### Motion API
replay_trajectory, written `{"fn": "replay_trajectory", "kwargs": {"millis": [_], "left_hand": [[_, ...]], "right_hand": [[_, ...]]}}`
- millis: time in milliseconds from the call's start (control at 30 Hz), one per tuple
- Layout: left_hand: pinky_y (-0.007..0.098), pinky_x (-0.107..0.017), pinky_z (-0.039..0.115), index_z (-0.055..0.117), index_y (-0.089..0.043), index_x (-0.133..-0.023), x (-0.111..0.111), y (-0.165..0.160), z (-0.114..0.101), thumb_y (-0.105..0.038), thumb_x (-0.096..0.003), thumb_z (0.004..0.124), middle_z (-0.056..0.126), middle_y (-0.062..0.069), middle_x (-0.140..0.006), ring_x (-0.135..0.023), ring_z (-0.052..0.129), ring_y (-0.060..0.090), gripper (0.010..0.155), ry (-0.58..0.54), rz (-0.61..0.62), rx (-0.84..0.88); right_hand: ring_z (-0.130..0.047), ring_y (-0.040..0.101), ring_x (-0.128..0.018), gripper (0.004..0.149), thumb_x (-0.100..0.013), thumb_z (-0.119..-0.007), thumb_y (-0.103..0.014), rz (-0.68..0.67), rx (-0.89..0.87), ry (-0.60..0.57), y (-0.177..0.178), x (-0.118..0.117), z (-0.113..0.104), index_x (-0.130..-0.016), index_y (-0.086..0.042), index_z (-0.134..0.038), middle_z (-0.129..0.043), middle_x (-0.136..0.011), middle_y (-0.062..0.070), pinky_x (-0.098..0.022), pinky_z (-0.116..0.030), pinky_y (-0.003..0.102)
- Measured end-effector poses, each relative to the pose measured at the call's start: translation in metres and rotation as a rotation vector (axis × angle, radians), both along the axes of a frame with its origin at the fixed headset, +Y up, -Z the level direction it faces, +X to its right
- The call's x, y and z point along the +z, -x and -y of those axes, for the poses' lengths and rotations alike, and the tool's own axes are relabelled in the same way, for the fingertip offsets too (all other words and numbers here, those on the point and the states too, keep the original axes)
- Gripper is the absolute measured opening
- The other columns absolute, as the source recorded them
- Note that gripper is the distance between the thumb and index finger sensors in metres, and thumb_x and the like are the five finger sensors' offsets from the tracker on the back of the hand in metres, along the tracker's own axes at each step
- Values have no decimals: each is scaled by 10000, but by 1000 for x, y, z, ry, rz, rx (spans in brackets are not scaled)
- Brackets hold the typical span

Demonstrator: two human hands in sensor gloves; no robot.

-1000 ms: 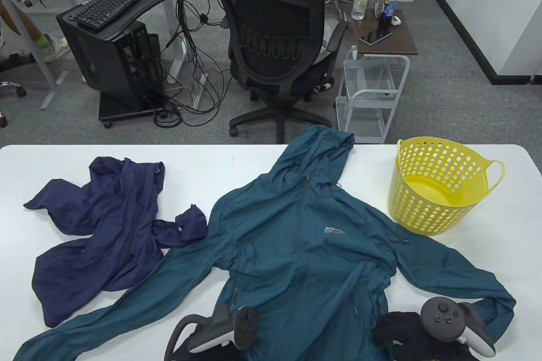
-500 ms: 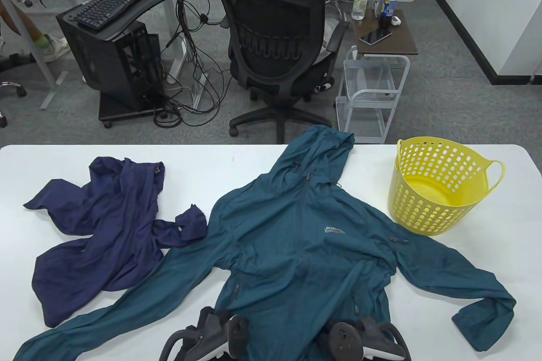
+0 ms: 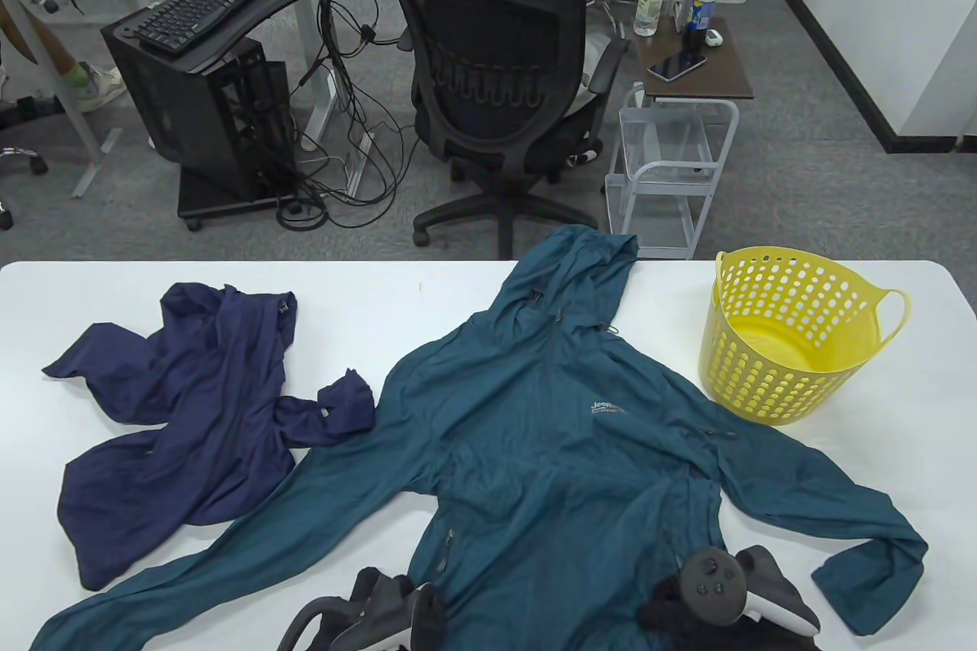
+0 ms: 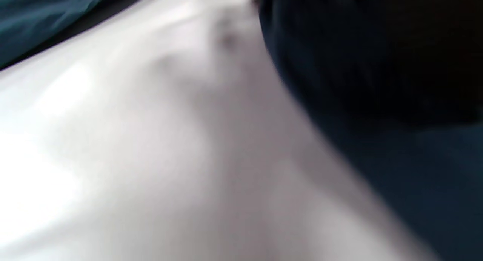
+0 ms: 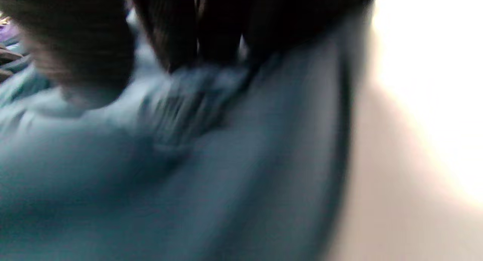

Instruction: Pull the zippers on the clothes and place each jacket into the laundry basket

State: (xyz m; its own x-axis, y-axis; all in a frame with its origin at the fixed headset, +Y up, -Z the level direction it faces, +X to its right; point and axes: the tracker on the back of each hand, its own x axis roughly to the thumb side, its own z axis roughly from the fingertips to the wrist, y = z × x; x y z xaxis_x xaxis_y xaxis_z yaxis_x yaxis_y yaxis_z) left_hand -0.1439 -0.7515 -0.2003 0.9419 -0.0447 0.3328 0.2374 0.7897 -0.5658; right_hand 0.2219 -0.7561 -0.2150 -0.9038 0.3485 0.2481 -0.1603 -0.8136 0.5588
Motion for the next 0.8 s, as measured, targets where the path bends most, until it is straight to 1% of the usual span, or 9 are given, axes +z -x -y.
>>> {"fn": "replay_trajectory", "kwargs": {"millis": [67, 167, 300, 333, 400, 533, 600, 700, 800], "left_hand": [[615, -719, 479, 929, -480, -803, -1, -2, -16, -615, -165, 895, 640, -65, -1152, -1083, 384, 341, 654, 32, 6, 122], [612, -718, 504, 844, -446, -883, -18, -5, -41, -596, -315, 791, 711, -39, -1123, -1082, 485, 350, 590, -87, -77, 196], [599, -709, 560, 754, -467, -940, -57, -19, -59, -580, -367, 752, 744, -70, -1110, -1055, 616, 333, 584, -318, -167, 246], [595, -709, 563, 727, -476, -952, -71, -25, -56, -579, -369, 747, 725, -82, -1119, -1055, 618, 330, 592, -372, -199, 254], [588, -719, 554, 634, -516, -981, -92, -34, -44, -595, -372, 716, 646, -113, -1154, -1081, 565, 307, 620, -395, -235, 246], [579, -751, 493, 428, -615, -987, -125, -48, 0, -653, -352, 648, 429, -173, -1208, -1128, 389, 261, 673, -339, -253, 158], [579, -767, 444, 323, -647, -974, -133, -49, 21, -672, -342, 621, 287, -186, -1214, -1134, 299, 248, 699, -271, -234, 86], [583, -773, 401, 303, -633, -978, -135, -42, 40, -674, -351, 590, 241, -163, -1213, -1129, 269, 273, 691, -194, -230, 24], [581, -751, 449, 291, -616, -984, -129, -36, 36, -694, -344, 565, 242, -135, -1209, -1109, 361, 328, 700, -210, -233, -33]], "right_hand": [[-952, 301, -752, 491, -395, -913, -556, -57, -60, 47, 7, 2, -6, -804, -293, -980, -942, -914, -15, -546, -810, 477], [-915, 320, -771, 479, -445, -862, -540, 4, -231, -117, 10, -8, -30, -833, -273, -946, -904, -939, 10, -551, -789, 477], [-758, 398, -903, 565, -454, -854, -521, 206, -286, -352, 9, -39, -52, -949, -251, -837, -760, -1059, 53, -613, -700, 558], [-648, 428, -970, 615, -443, -857, -534, 276, -236, -346, 9, -52, -50, -993, -272, -776, -669, -1114, 58, -648, -639, 598], [-325, 478, -1051, 713, -443, -859, -549, 321, -149, -226, 9, -78, -36, -1068, -296, -625, -426, -1201, 49, -705, -411, 686], [-46, 457, -1053, 848, -401, -885, -597, 363, 18, -156, 8, -110, 0, -1101, -370, -463, -196, -1225, -22, -680, -177, 751], [9, 440, -1048, 907, -373, -876, -642, 341, 67, -172, 6, -118, 17, -1100, -401, -389, -131, -1218, -56, -670, -135, 758], [30, 441, -1046, 952, -354, -856, -685, 337, 79, -130, -3, -123, 38, -1093, -422, -317, -61, -1204, -80, -652, -116, 775], [19, 453, -1043, 948, -363, -826, -706, 364, 12, -50, -14, -124, 48, -1088, -428, -281, -52, -1201, -66, -648, -105, 761]]}}
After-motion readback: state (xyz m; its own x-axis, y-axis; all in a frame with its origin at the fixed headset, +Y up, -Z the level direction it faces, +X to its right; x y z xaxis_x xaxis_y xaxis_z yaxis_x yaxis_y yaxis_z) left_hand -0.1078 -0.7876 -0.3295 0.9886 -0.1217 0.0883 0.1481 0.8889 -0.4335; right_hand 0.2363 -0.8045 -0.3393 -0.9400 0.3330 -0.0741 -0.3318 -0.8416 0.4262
